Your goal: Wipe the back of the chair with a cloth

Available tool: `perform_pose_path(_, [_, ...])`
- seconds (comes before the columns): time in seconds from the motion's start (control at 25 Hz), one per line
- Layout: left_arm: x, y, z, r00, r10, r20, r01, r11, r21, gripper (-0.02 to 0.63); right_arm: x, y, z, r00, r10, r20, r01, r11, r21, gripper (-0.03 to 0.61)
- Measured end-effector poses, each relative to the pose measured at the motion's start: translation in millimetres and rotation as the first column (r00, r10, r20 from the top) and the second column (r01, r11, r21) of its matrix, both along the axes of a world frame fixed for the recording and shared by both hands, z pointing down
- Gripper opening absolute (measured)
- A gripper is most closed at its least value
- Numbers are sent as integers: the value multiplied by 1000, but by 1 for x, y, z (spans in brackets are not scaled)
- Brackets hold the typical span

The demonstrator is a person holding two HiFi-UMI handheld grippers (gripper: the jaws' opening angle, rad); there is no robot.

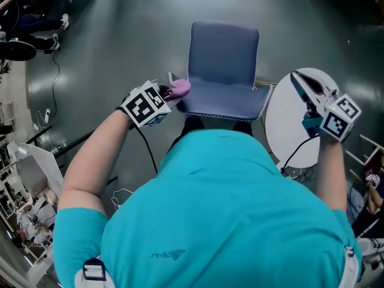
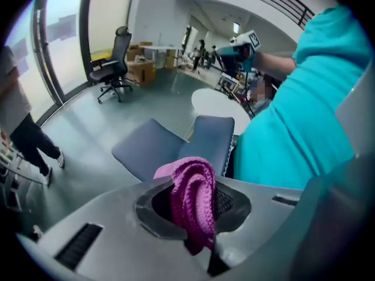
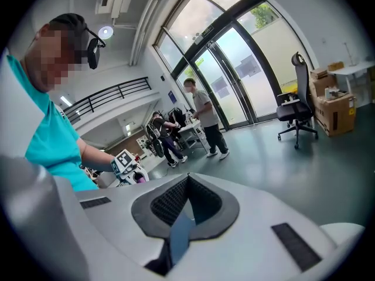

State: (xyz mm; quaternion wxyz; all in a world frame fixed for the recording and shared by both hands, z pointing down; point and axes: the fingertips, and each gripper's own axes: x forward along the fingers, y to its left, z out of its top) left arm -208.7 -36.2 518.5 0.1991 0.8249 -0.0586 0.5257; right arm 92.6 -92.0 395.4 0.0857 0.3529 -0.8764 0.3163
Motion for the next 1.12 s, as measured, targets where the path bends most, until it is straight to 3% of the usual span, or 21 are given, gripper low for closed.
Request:
perform_pose_path(0.12, [5, 19, 24, 990, 100, 96, -97, 994, -41, 60, 6, 1, 10, 1000, -12, 4, 12, 1000, -9, -2])
perform_pose_path(0.36, [16, 50, 49, 951, 243, 193, -223, 967, -120, 60, 15, 14, 22, 1000, -11, 10, 12, 1000, -26, -2])
perform_pose_path(0.6, [33, 53, 47, 938, 243, 246, -211, 966, -149, 60, 39, 30, 27, 999, 21, 37, -20, 999, -38, -2])
perform_pose_path(1.12, [28, 49, 58, 919, 270, 286, -224, 957, -184, 60, 50, 33, 40, 996, 70, 49, -68, 997, -40, -2])
